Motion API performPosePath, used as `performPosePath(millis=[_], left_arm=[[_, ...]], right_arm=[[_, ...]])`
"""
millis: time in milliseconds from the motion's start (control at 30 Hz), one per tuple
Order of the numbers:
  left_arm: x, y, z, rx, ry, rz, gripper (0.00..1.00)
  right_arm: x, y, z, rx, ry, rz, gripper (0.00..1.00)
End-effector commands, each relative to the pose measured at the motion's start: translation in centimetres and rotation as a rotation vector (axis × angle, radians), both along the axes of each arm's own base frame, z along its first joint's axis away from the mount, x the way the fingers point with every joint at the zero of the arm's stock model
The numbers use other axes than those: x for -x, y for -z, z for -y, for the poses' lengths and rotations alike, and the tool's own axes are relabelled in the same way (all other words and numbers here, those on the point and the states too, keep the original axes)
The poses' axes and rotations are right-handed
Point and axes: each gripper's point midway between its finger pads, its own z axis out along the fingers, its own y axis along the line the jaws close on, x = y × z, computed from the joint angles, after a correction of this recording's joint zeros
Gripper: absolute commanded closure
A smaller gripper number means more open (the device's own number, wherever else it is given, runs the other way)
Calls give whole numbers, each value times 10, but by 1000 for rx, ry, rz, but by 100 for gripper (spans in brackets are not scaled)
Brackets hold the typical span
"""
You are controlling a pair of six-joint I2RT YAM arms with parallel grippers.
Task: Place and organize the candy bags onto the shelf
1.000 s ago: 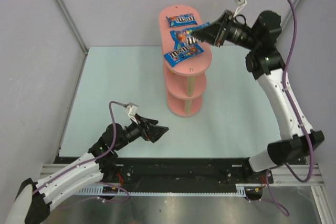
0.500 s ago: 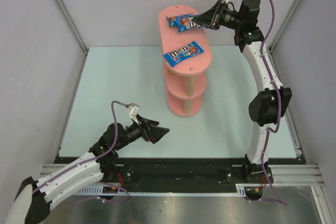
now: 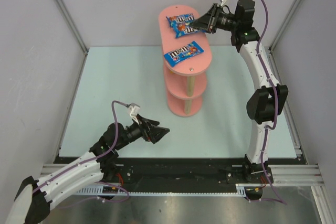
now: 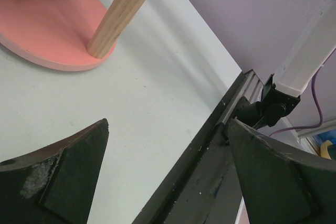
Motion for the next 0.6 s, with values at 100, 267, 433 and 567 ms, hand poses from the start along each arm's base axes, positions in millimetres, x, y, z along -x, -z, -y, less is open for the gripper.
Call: performPosePath(millis=[100, 267, 433, 567], left_arm=[[-1, -19, 2, 45, 9, 41, 0], [-1, -19, 2, 47, 7, 39, 0], [-1, -18, 1, 48, 3, 38, 0], [-1, -16, 0, 49, 1, 34, 0]], right_arm=[[18, -14, -7, 12, -23, 53, 100], [19, -11, -13, 36, 12, 61, 100], [18, -5, -15, 58, 42, 53, 100], [18, -5, -13, 63, 53, 58, 95]])
